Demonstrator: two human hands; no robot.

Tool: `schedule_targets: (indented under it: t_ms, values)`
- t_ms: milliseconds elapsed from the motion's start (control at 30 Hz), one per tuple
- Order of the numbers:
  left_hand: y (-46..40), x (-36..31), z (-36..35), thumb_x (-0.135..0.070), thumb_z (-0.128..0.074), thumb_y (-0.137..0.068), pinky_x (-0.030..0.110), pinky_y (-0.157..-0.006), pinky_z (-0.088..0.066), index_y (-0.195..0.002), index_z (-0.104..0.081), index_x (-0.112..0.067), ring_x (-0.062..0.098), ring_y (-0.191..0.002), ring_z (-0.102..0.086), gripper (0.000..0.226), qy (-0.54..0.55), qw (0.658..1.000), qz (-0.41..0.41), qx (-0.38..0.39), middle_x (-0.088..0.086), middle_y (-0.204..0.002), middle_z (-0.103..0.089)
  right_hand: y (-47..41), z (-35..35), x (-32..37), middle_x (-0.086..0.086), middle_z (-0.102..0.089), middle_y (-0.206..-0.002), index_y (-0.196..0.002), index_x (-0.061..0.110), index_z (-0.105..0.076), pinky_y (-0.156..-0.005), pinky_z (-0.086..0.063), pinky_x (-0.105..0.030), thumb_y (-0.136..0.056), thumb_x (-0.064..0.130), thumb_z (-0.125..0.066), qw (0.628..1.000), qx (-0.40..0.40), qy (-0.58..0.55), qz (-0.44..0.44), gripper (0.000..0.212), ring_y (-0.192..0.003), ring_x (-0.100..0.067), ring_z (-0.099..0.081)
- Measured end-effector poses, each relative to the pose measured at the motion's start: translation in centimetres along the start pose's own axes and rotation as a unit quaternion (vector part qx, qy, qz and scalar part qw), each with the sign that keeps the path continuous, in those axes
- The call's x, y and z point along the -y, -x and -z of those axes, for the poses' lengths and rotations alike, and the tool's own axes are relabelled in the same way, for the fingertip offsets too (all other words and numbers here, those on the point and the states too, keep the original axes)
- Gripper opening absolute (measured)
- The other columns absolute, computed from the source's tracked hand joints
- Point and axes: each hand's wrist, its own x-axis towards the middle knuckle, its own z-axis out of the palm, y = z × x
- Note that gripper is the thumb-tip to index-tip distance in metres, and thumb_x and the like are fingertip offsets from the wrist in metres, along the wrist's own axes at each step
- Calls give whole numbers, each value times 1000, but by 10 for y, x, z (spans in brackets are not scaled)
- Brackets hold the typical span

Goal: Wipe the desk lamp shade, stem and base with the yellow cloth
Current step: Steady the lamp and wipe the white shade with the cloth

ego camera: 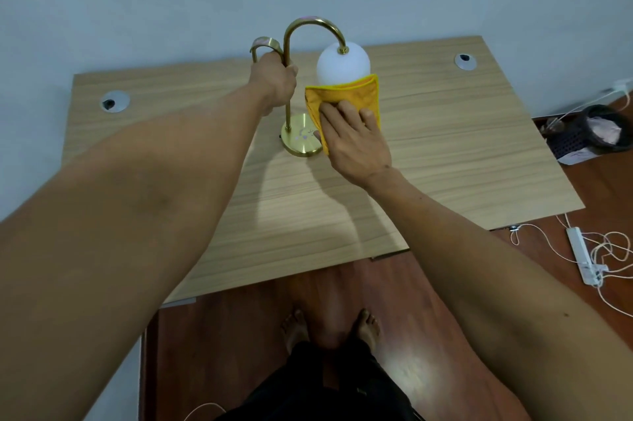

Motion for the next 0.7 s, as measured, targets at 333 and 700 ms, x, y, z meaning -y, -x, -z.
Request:
schedule_targets:
  t_ms: [333, 700]
  values:
    - [3, -3, 2, -27, -47, -104, 26, -68, -42, -119, -61, -10, 15, -84, -56, 27, -7, 1000, 7, 4, 5, -114, -61, 13, 20, -35, -11, -68, -109, -104, 7, -66, -74, -44, -44, -110, 41, -27, 951, 80, -195, -225, 53, -92, -36, -61]
    - [4, -2, -4, -24, -45, -105, 19, -57, -38, -117, -60, -9, 7, -71, -49, 25, -3, 1000, -1, -11, 3, -106, -59, -42, 46, -38, 6, -70, -96, -106, 18, -66, -85, -52, -37, -110, 37, -37, 697, -37, -490, -523, 35, -92, -14, -63]
